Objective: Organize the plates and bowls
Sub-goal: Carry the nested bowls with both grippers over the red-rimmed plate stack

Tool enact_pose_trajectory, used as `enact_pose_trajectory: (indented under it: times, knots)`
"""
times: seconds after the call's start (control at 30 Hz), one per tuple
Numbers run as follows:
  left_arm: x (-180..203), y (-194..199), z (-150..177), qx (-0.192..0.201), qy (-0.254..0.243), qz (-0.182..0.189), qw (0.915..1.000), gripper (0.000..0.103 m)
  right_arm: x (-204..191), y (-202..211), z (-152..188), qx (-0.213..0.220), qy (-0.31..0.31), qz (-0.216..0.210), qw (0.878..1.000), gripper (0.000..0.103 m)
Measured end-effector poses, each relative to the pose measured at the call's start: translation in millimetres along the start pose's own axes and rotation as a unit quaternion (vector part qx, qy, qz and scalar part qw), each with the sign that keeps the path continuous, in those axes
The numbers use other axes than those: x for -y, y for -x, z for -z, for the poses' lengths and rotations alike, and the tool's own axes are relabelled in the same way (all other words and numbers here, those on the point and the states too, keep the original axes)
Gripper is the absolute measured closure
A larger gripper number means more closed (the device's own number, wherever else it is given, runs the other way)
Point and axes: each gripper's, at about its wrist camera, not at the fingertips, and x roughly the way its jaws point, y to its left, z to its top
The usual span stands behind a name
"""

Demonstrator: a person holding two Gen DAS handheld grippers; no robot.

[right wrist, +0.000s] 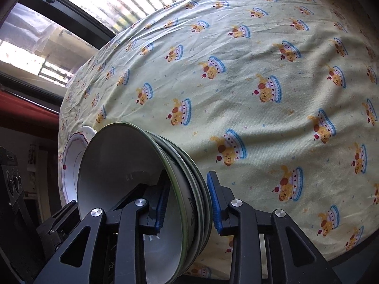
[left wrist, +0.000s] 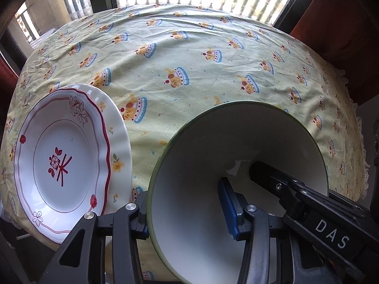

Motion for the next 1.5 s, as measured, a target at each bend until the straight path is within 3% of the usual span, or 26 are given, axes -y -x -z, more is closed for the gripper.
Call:
enact_pose_trajectory:
  times: [0.2,0.5,0.8,1.5]
  knots:
    - [9.8,-1.5,2.0,-0.009,0.003,0.011,0.9999,0.058,9.8,6.8,2.0,-0.007,-0.001,0.018,1.0,0.066]
    - [27.4,18.8,-1.0,0.012,-0.003,0.022,0.9997,0.058,13.2,37.0,-1.1,0.022,-0.003,0.026,0.999,0.066]
    - [18.3,43.1,-4.9,0.045,-0.015,0.024,0.9986,0.059,-5.9,57.6,-4.7,0.04,0.005,0.028,0.999,0.066]
    - [-81.3,74.5,-21.8,0.057,-0.043,0.032,0.9969,0.059,-111.9,34.0,8.9,0.056,-0.013,0.035,0.998,0.066]
